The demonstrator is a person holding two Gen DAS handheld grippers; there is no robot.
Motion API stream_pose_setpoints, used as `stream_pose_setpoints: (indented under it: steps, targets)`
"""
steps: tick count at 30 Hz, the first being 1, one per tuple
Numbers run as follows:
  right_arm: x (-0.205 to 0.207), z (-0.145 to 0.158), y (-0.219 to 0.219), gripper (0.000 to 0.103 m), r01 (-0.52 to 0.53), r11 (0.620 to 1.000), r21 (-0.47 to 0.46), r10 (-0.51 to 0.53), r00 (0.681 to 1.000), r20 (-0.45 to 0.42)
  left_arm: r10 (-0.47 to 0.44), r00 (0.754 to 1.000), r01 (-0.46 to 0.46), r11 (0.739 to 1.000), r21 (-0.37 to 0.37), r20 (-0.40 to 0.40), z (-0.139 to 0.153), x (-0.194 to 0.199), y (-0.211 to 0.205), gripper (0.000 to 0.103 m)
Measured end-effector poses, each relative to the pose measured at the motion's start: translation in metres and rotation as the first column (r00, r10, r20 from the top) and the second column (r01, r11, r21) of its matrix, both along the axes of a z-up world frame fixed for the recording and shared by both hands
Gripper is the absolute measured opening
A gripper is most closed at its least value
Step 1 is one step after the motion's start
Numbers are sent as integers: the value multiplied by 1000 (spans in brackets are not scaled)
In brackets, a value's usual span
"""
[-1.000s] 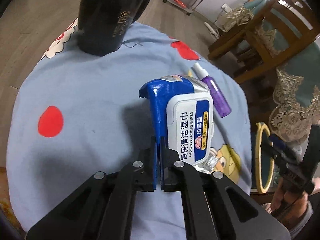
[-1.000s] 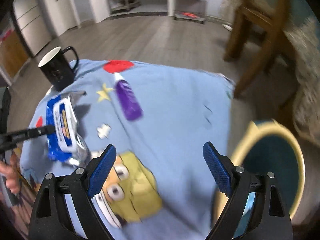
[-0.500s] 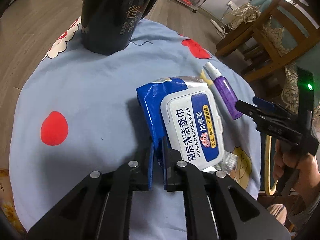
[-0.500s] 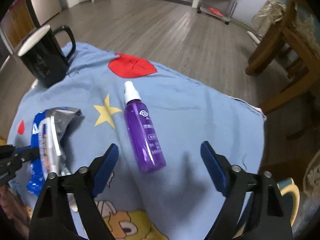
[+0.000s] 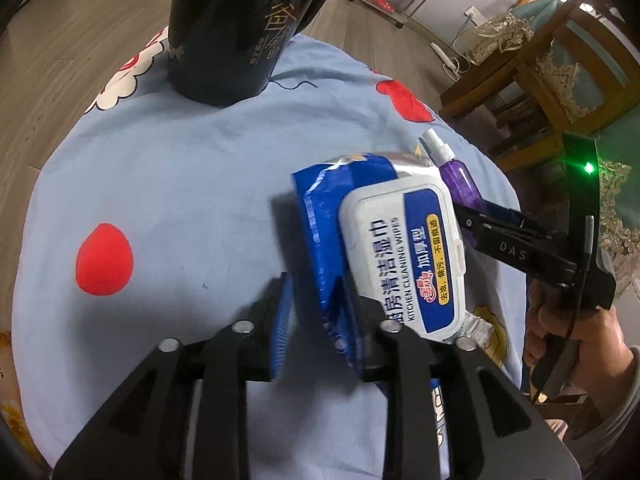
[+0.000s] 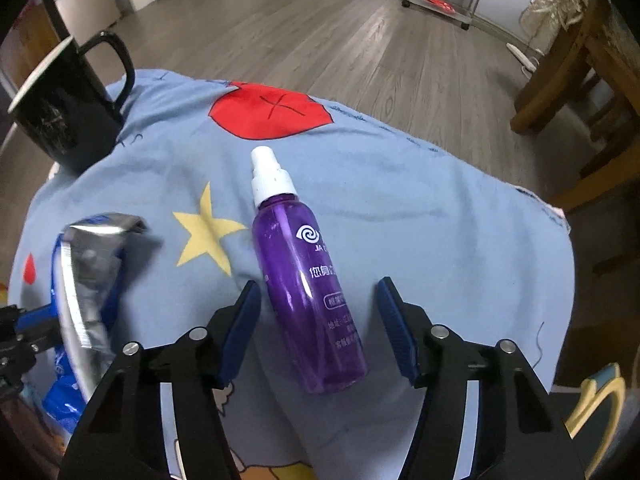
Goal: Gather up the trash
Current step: 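Grasp the blue wet-wipes pack with the left gripper while the right grasps the purple spray bottle, then carry the wipes pack and purple bottle over the teal bin with both grippers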
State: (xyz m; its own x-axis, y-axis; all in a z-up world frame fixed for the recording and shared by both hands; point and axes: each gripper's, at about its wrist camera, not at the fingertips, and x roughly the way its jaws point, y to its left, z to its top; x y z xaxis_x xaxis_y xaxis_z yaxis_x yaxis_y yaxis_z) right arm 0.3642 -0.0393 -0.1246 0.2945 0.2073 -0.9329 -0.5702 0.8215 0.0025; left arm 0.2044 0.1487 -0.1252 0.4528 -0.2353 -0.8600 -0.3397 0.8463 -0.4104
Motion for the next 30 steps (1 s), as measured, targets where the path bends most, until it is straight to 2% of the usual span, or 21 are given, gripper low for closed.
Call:
stream_pose_setpoints:
  steps: [2,5,13,17,20,26,30]
  targets:
    - [-2,2,-4,40,0,1000,18,0,1000,-6,1,1000,-1,1000,1,1,0,1,0,30]
    - [-7,7,-12,35,15,999,49,-14,1000,-23,-2,1000,2,1000,7,3,-1,2,-1,30]
    - [-42,23,-71,34,127,975,184,-116,991,-69,-19,1000,19,1000,5,7,-1,6,-6,29]
    - [-66,28,-99,33,160,963,216,-146,986,-79,-46,999,46,999,-23,19,0,7,-11,12]
    - [-87,30,-116,33,170,958,229,-154,984,-86,-55,998,56,998,-34,33,3,6,-14,5]
    - [-121,28,-147,33,205,943,261,-185,978,-98,-91,992,95,995,-40,82,17,-1,-25,1]
    - [-144,31,-165,33,221,933,285,-201,975,-97,-125,983,128,992,-16,133,33,-9,-36,1]
